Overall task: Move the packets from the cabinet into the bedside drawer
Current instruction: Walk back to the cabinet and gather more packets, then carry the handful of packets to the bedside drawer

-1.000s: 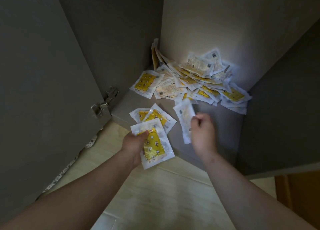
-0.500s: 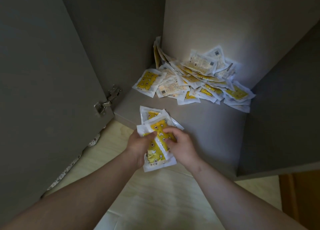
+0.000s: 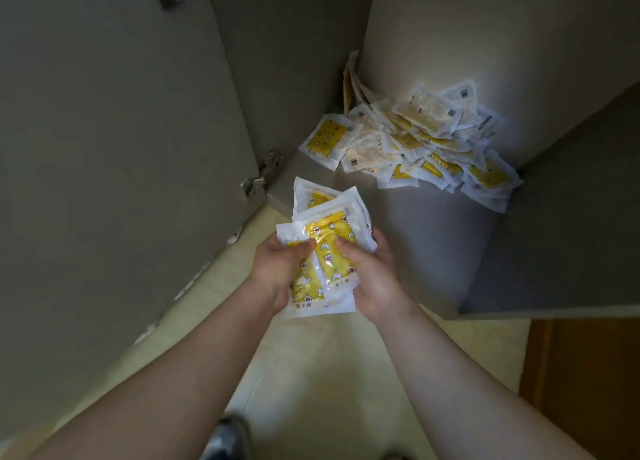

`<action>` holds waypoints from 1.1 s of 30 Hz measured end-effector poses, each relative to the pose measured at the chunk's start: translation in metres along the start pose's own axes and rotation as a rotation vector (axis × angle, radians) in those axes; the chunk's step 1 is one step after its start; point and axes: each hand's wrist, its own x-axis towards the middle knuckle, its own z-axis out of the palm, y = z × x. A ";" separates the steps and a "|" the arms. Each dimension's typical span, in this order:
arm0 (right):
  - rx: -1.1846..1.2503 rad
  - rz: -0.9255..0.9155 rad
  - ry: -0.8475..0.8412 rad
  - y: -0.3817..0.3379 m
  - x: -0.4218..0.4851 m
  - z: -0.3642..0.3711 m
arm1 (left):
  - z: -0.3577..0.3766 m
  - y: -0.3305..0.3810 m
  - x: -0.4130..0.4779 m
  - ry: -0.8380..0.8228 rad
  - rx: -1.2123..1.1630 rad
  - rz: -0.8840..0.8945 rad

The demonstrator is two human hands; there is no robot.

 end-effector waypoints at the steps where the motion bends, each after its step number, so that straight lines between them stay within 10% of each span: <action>1: -0.003 0.019 -0.004 0.000 -0.015 0.003 | -0.006 0.001 -0.010 0.012 0.009 -0.023; 15: -0.068 0.313 -0.026 -0.138 -0.283 0.136 | -0.068 0.168 -0.295 0.252 -0.020 -0.151; 33: -0.210 0.195 -0.739 -0.326 -0.591 0.400 | -0.165 0.427 -0.662 0.879 -0.313 0.558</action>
